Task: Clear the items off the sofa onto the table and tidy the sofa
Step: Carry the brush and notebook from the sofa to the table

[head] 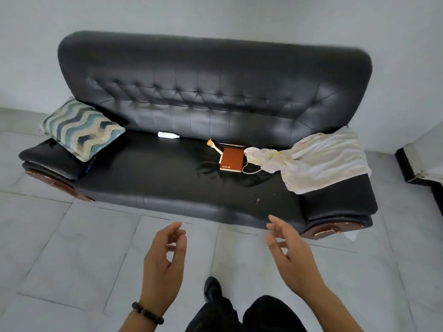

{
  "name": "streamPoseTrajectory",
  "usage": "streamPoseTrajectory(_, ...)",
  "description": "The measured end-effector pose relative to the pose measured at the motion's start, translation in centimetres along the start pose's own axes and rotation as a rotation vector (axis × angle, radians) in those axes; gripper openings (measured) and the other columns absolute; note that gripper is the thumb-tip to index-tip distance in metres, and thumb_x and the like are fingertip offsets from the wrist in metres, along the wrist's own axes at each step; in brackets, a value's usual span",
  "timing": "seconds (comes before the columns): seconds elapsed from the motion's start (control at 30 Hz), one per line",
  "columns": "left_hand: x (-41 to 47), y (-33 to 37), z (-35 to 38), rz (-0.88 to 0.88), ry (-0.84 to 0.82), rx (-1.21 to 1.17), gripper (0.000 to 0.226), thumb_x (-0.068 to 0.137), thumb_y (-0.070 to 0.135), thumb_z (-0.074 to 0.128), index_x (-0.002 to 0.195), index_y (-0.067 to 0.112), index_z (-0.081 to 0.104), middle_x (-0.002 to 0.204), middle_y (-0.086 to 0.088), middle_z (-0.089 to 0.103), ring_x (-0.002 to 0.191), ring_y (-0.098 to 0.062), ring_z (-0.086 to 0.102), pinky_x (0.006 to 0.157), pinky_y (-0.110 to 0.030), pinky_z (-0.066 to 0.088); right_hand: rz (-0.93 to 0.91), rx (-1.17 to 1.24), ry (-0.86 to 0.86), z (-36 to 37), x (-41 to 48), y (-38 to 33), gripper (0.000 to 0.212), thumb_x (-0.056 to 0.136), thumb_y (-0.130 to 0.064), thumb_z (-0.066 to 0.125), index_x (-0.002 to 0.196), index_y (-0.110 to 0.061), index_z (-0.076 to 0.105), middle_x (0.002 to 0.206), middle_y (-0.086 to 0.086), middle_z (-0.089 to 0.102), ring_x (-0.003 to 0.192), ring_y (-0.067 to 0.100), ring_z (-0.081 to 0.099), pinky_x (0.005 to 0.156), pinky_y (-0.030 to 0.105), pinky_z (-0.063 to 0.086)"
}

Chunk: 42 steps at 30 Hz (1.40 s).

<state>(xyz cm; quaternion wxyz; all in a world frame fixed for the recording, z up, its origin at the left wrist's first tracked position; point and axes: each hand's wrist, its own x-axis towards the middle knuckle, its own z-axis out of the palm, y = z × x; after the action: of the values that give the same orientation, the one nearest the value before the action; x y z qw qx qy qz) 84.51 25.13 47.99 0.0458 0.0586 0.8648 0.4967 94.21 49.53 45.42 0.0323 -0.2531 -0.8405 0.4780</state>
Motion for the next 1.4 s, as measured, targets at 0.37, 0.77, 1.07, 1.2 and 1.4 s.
streamPoseTrajectory(0.37,22.3,0.7,9.3,0.058,-0.210,0.148,0.025,0.095,0.014,0.055,0.117,0.026,0.055,0.107,0.008,0.062,0.098,-0.001,0.058,0.074,-0.003,0.044,0.163,0.057,0.043,0.5,20.3,0.9,0.042,0.099,-0.034,0.053,0.141,-0.033,0.047,0.122,-0.021,0.058,0.109,0.000,0.058,0.094,0.027,0.053)
streamPoseTrajectory(0.77,42.0,-5.1,20.9,-0.144,-0.339,0.149,0.024,0.096,0.018,0.055,0.118,0.030,0.054,0.111,0.012,0.059,0.100,0.004,0.056,0.077,-0.003,0.043,0.287,0.000,-0.076,4.2,44.3,5.8,0.042,0.098,-0.034,0.055,0.140,-0.031,0.047,0.122,-0.015,0.058,0.110,0.002,0.057,0.097,0.032,0.051)
streamPoseTrajectory(1.07,58.2,-26.9,38.6,-0.001,-0.492,0.335,0.035,0.093,0.017,0.059,0.128,0.014,0.054,0.123,0.000,0.051,0.106,-0.011,0.056,0.092,-0.034,0.051,0.360,-0.189,-0.098,19.7,60.7,23.2,0.046,0.097,-0.035,0.054,0.141,-0.021,0.047,0.130,0.004,0.057,0.113,0.021,0.061,0.094,0.043,0.052)
streamPoseTrajectory(1.2,64.0,-33.3,45.3,0.333,-0.486,0.583,0.040,0.089,0.016,0.056,0.129,0.011,0.054,0.132,-0.011,0.050,0.116,-0.027,0.051,0.091,-0.040,0.047,0.403,-0.268,-0.010,25.0,64.8,28.5,0.061,0.096,-0.046,0.053,0.148,-0.020,0.036,0.141,0.007,0.046,0.126,0.027,0.049,0.095,0.041,0.046)
streamPoseTrajectory(1.4,68.4,-44.3,50.3,0.512,-0.483,0.979,0.053,0.094,0.019,0.043,0.146,0.010,0.038,0.153,-0.014,0.035,0.146,-0.032,0.023,0.113,-0.052,0.026,0.462,-0.442,-0.021,31.1,65.0,35.5,0.091,0.086,-0.069,0.052,0.152,-0.010,0.031,0.135,0.014,0.054,0.123,0.035,0.045,0.103,0.047,0.036)
